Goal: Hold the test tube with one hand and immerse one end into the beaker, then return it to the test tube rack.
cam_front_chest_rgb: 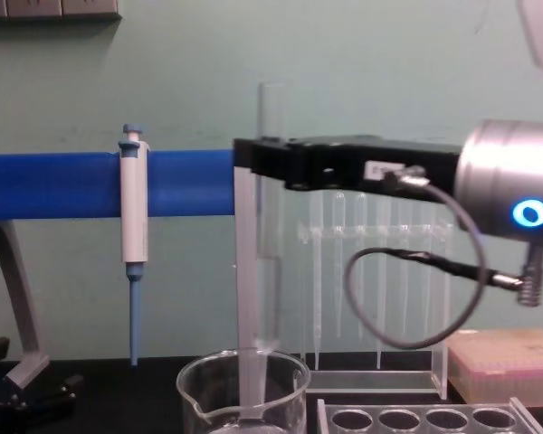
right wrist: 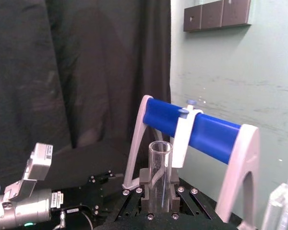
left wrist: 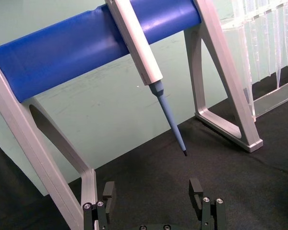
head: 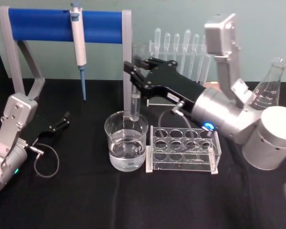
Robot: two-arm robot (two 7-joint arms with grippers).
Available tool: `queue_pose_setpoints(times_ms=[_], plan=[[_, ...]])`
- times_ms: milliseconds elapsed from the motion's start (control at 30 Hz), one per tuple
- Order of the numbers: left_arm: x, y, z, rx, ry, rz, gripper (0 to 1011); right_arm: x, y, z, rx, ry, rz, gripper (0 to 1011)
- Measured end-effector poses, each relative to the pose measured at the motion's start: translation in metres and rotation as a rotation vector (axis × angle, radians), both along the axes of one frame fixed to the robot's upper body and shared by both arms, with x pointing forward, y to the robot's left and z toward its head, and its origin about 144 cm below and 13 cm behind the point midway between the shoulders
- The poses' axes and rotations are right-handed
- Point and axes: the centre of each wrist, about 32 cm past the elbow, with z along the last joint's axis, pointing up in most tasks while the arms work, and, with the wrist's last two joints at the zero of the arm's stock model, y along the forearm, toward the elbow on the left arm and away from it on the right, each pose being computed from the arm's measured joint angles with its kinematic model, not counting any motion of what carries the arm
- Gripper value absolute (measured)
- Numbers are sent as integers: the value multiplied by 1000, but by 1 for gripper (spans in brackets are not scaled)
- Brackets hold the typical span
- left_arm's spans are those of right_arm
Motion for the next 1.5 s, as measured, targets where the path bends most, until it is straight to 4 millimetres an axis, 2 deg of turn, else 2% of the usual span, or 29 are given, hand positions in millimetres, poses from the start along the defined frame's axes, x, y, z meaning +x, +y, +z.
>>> queue_pose_setpoints(times_ms=[133,267,400,633,800,1100,1500], plan=[[0,0,0,0,0,0,1000,7,11,-9,4,3,9,224],[0,0,0,0,0,0,1000,12,18,-29,-15,2,16,224],[0,0,0,0,0,0,1000,13,21,-51,-30,8,21,224],[0,0,0,0,0,0,1000,10,23,-78,-42,17,18,225],[0,0,0,0,0,0,1000,7,21,-90,-43,33,8,224],[0,0,0,0,0,0,1000,2,20,-99,-44,50,0,224],[0,0,0,0,0,0,1000,2,20,-100,-50,48,0,224]])
